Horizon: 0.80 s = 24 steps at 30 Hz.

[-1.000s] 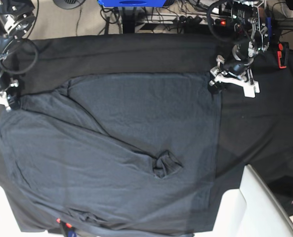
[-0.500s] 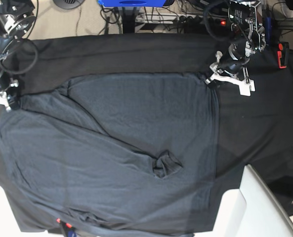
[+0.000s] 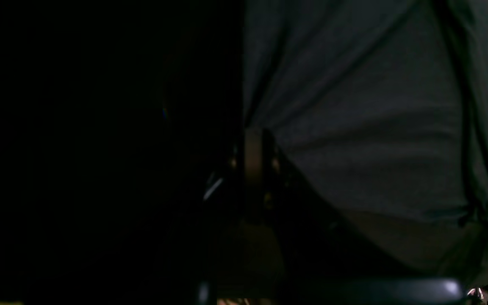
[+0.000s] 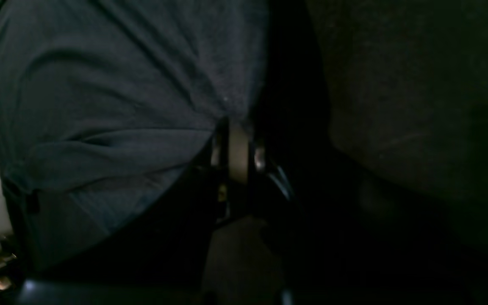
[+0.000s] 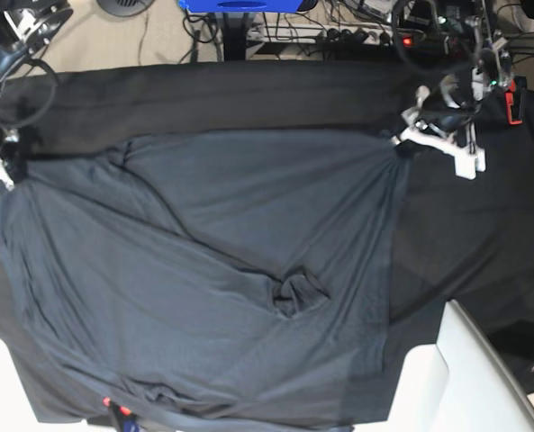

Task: Fold the T-shirt properly
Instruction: 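Grasp the collar edge corners with both grippers and pull them apart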

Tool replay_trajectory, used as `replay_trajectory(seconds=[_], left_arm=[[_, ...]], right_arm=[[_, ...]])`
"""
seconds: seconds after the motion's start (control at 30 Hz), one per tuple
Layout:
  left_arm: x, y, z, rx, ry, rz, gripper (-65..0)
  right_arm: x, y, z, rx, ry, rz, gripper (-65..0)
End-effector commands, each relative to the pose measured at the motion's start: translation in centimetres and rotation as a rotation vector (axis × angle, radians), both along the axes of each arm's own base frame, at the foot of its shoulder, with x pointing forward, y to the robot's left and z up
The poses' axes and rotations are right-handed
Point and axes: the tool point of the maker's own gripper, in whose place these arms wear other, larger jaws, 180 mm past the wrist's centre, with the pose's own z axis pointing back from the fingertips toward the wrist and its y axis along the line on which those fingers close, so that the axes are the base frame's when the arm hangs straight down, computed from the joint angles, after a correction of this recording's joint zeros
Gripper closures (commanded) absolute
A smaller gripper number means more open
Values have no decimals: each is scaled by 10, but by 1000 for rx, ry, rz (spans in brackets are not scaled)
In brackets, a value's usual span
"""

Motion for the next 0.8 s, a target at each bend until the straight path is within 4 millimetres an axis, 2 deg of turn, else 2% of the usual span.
replay_trajectory(seconds=[0.0,0.2,0.27,0.37,0.43,0.77], left_arm=[[11,5,16,15,-53,-5,0],[10,9,27,34,-49,-30,0],[8,9,26,33,-45,-29,0],[-1,9,22,35,-23,-31,0],[-2,9,22,37,-24,-33,0],[-33,17,24,90,28,-75,0]], right_arm=[[10,-16,18,-45,-46,-6,-6],[4,-19,30,-69,-16,41,-6],[0,-14,32,-71,0,63,-6],[-8,-16,38,-100,18,82,-6],[-15,-11,33,-88,40,93,-6],[-54,-6,15,-70,132,110,-6]])
